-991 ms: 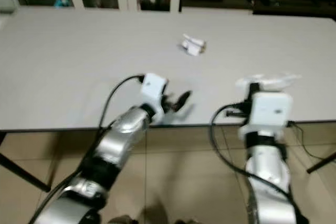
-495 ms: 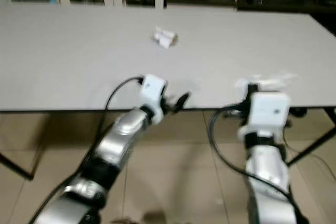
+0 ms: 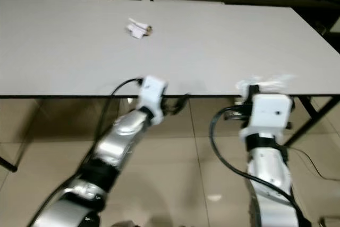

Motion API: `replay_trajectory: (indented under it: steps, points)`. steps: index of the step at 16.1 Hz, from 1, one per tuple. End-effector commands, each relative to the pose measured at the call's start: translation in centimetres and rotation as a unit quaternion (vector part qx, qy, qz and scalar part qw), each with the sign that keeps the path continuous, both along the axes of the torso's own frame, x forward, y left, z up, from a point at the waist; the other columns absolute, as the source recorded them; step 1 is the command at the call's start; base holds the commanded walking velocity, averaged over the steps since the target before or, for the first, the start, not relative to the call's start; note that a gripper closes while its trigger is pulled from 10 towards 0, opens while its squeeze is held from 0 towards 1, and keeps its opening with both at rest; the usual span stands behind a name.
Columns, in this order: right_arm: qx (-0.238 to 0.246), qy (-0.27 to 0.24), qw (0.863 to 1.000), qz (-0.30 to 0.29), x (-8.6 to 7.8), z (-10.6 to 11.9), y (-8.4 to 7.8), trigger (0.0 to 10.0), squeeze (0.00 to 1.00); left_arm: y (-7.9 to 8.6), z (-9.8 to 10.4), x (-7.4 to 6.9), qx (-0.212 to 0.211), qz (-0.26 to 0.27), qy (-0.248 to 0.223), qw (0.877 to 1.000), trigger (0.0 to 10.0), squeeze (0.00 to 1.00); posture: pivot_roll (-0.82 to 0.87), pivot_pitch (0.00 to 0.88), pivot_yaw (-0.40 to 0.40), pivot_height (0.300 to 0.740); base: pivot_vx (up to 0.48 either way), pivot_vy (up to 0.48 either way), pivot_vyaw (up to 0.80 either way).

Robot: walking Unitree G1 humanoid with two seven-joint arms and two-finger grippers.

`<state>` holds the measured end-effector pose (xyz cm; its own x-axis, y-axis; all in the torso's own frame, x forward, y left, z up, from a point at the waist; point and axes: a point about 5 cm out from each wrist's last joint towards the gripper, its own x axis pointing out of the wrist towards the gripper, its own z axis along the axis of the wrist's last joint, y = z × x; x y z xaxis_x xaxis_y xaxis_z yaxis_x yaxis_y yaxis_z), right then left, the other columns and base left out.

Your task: Picking trash to rubbish bin

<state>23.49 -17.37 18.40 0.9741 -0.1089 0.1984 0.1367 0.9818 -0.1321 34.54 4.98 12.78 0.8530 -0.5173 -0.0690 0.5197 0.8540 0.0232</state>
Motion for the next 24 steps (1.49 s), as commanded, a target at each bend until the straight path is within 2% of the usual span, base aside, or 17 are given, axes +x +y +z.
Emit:
replay_trajectory:
  steps: [1, 6, 10, 24]
  points:
    - [-0.002, -0.002, 1.0, -0.006, -0.11, 0.16, -0.43, 10.0, 0.0, -0.75, 0.37, -0.02, 0.0, -0.004, -0.007, 1.0, 10.0, 0.0, 0.1, 0.096, -0.039, 0.74, 0.0, 0.0, 0.0]
    - [-0.004, 0.0, 1.0, -0.004, -0.04, 0.13, -0.4, 10.0, 0.0, -0.53, 0.54, 0.16, -0.015, 0.014, -0.007, 1.0, 10.0, 0.0, 0.1, 0.096, -0.042, 0.74, 0.0, 0.0, 0.32]
    - [-0.004, 0.0, 1.0, -0.004, -0.1, 0.12, -0.51, 10.0, 0.0, -0.74, 0.57, 0.06, -0.02, 0.004, -0.008, 1.0, 10.0, 0.0, 0.09, 0.095, -0.043, 0.74, 0.0, 0.0, 0.0]
    - [-0.001, 0.006, 1.0, 0.026, -0.05, -0.05, 0.31, 10.0, 0.0, -0.57, 0.64, 0.25, -0.019, 0.011, -0.006, 1.0, 10.0, 0.0, 0.09, 0.095, -0.044, 0.74, 0.46, 0.0, 0.0]
